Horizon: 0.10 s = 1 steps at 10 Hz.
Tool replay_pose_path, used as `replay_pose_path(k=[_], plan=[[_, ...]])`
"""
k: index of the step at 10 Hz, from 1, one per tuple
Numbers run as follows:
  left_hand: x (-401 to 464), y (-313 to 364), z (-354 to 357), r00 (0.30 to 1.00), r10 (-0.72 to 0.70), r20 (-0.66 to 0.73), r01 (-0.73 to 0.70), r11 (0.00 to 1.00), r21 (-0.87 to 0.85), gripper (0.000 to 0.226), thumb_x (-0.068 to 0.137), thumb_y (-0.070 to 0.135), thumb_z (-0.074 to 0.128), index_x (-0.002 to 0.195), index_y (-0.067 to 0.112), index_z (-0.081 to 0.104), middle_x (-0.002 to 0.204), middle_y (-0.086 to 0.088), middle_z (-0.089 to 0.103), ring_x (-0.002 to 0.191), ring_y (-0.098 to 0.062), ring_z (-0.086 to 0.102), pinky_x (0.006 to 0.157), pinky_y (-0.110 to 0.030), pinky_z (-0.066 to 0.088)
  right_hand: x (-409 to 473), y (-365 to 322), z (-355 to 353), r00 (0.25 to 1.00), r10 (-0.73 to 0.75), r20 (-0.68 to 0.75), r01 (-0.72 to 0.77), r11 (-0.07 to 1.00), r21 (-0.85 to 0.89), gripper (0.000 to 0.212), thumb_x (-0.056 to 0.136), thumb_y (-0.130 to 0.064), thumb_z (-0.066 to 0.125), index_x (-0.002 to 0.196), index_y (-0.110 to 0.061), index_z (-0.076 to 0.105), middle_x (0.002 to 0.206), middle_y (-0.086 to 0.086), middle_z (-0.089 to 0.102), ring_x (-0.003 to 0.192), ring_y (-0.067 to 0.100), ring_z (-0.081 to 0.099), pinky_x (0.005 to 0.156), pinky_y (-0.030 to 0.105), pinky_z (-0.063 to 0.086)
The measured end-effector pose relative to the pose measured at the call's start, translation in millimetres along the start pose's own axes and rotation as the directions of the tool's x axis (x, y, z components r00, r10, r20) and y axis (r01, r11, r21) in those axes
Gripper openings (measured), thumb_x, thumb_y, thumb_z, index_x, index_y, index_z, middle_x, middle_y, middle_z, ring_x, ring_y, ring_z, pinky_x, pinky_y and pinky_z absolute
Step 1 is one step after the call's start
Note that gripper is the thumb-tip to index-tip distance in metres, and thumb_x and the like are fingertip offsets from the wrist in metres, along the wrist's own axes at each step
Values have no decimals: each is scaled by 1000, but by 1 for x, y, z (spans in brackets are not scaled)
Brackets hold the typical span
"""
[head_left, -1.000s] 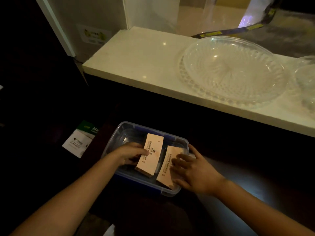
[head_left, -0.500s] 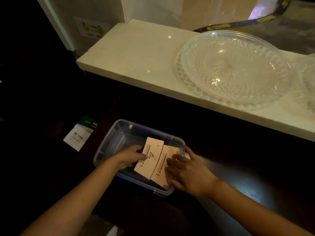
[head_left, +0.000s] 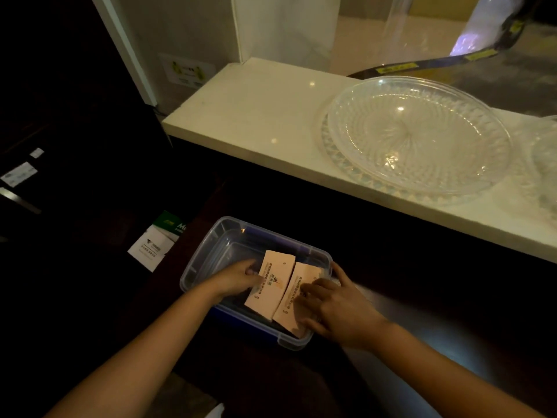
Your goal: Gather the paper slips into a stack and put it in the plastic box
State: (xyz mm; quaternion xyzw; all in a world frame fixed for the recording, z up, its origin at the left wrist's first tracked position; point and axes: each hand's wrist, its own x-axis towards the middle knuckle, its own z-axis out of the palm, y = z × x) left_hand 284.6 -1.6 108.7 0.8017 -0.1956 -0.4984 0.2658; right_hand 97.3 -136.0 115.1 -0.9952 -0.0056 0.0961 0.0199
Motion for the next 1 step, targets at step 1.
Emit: replay_pose_path(k=[1], plan=[[-10, -5, -16, 997, 30, -70, -29, 1000, 12, 59, 88, 26, 54, 141, 17, 29, 144, -10, 40, 126, -22, 44, 87, -26, 38, 7, -2, -11, 998, -13, -69, 15, 999, 28, 46, 86, -47, 27, 112, -26, 60, 112, -1, 68, 109, 19, 60, 107, 54, 29]])
